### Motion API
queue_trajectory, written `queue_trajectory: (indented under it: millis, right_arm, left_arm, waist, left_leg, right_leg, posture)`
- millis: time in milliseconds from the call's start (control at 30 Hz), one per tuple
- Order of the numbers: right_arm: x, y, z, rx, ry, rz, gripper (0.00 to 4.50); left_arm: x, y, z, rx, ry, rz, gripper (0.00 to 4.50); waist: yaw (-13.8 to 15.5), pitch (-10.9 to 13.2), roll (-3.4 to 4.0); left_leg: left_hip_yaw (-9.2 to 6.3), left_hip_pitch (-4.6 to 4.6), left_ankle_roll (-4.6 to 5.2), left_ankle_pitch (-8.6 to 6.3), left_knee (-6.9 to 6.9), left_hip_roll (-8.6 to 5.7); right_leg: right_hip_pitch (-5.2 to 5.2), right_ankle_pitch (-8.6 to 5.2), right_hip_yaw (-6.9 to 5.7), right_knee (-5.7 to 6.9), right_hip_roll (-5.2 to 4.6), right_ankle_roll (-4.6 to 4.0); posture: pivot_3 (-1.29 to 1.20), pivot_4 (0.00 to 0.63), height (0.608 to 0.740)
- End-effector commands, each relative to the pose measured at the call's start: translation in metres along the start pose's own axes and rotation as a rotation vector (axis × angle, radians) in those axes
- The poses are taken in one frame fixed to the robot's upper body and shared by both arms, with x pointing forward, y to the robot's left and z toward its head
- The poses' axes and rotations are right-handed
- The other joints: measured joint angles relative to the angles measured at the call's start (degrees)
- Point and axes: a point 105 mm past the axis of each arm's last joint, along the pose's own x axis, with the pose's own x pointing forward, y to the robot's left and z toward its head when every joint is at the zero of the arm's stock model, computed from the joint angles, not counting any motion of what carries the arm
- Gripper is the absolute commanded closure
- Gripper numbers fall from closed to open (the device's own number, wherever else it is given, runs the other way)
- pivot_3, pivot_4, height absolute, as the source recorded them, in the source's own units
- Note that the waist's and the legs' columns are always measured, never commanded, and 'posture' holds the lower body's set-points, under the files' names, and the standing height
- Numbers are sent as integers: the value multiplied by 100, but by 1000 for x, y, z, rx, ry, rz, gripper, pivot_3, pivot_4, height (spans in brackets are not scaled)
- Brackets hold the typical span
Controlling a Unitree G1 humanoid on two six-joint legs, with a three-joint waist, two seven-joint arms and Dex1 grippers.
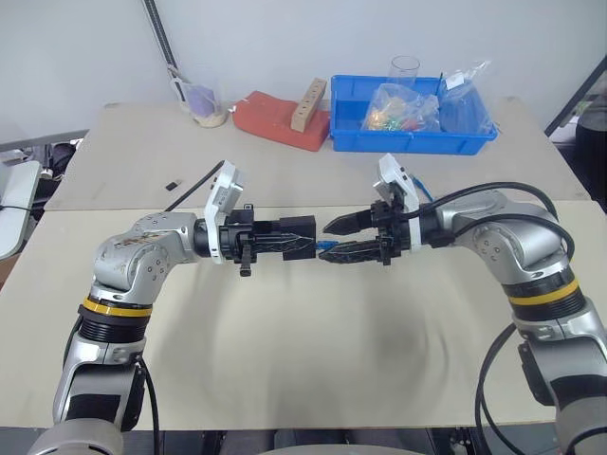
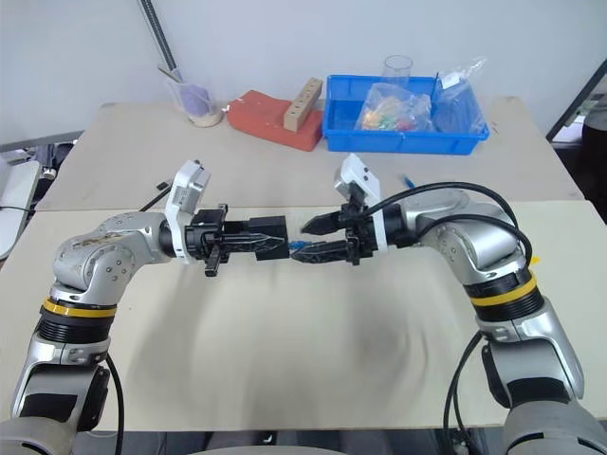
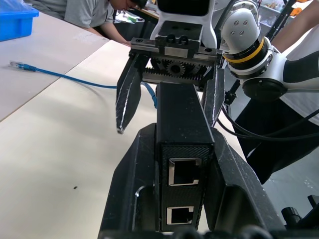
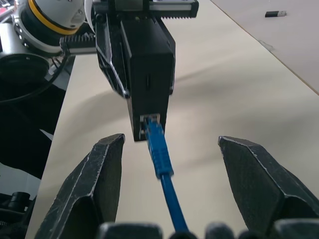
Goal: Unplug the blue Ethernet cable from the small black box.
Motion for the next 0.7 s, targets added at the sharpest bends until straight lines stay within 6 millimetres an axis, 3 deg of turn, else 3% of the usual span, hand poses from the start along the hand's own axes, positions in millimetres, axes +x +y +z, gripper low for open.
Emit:
queue_trajectory:
  millis: [33, 167, 333, 600, 700]
  right_arm:
    - [-1, 2, 11, -29, -20, 10, 1388]
    - [-1, 4, 10, -18, -20, 31, 2544]
    - [-3, 7, 8, -9, -13, 55, 4321]
    - [-6, 10, 10, -6, -19, 85, 4456]
    - [-27, 3, -11, 1, 51, 15, 4456]
  left_arm:
    - [2, -7, 13, 73, -12, -27, 3906]
    - [1, -8, 13, 72, -8, -30, 3906]
    - [2, -10, 12, 69, 1, -44, 3906]
    - [4, -12, 11, 69, 14, -61, 3906]
    - [-2, -8, 13, 77, 15, -28, 3906]
  waist:
    - [-3, 0, 0]
    - [-6, 0, 0]
    - [-5, 0, 0]
    - [-5, 0, 0]
    - [21, 0, 0]
  left_leg:
    - [0, 0, 0, 0, 0, 0]
    - [0, 0, 0, 0, 0, 0]
    - [0, -1, 0, 0, 0, 0]
    - [0, -1, 0, 0, 0, 0]
    - [0, -2, 0, 0, 0, -1]
  right_leg:
    - [0, 0, 0, 0, 0, 0]
    - [-2, 0, 0, 1, 0, 0]
    - [-2, 0, 0, 0, 0, 0]
    - [-2, 0, 0, 0, 0, 0]
    - [-2, 0, 0, 0, 0, 0]
  posture:
    - [0, 150, 740]
    - [0, 150, 740]
    - [0, 150, 740]
    - [0, 150, 740]
    - [0, 150, 740]
